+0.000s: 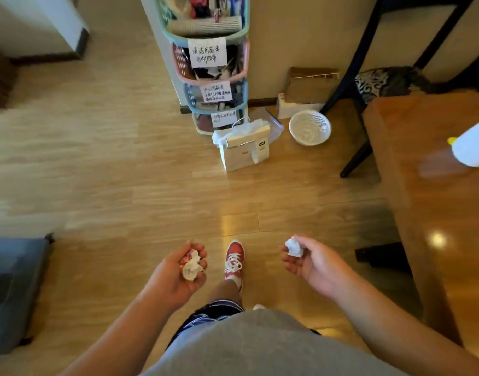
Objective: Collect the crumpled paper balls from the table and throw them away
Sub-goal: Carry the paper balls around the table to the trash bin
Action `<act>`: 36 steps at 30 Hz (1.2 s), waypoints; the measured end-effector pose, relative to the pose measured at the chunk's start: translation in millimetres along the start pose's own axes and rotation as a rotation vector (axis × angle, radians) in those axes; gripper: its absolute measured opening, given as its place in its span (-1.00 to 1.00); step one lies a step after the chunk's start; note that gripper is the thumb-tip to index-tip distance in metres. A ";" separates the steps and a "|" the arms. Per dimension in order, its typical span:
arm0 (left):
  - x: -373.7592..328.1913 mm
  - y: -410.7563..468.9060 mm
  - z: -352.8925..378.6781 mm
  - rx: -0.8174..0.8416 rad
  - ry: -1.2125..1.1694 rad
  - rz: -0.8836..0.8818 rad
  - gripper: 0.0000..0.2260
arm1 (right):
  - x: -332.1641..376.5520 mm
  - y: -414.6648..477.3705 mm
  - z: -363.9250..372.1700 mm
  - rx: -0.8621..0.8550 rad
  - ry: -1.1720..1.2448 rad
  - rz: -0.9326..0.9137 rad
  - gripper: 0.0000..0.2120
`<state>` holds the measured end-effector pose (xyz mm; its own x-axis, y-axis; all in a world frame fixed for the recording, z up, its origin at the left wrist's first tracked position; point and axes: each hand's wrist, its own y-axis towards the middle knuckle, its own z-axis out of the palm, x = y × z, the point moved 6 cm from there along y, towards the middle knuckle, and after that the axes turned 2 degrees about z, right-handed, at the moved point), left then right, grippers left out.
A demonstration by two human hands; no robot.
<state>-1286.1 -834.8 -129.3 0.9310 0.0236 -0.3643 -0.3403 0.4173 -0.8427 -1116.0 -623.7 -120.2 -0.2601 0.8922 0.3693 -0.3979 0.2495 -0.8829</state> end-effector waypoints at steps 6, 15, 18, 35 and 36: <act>-71.0 74.8 93.2 0.065 0.190 -0.093 -0.74 | 68.1 26.7 -0.4 -0.117 0.127 -0.034 -0.82; -73.7 144.0 294.7 0.325 0.592 -0.257 -0.82 | 115.9 8.6 -81.5 -0.311 0.472 -0.197 -0.78; -44.8 158.8 358.6 0.368 0.701 -0.311 -0.79 | 121.1 1.8 -115.3 -0.356 0.595 -0.237 -0.81; 23.7 212.3 554.8 0.363 0.876 -0.367 -0.77 | 281.3 24.8 -237.6 -0.304 0.735 -0.348 -0.79; 27.2 215.0 564.6 0.375 0.904 -0.371 -0.77 | 286.4 23.6 -243.1 -0.315 0.754 -0.359 -0.78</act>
<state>-1259.3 -231.5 -96.5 0.4705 -0.7872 -0.3986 0.1535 0.5179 -0.8416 -985.9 -270.8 -105.7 0.5256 0.7233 0.4480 -0.0547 0.5542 -0.8306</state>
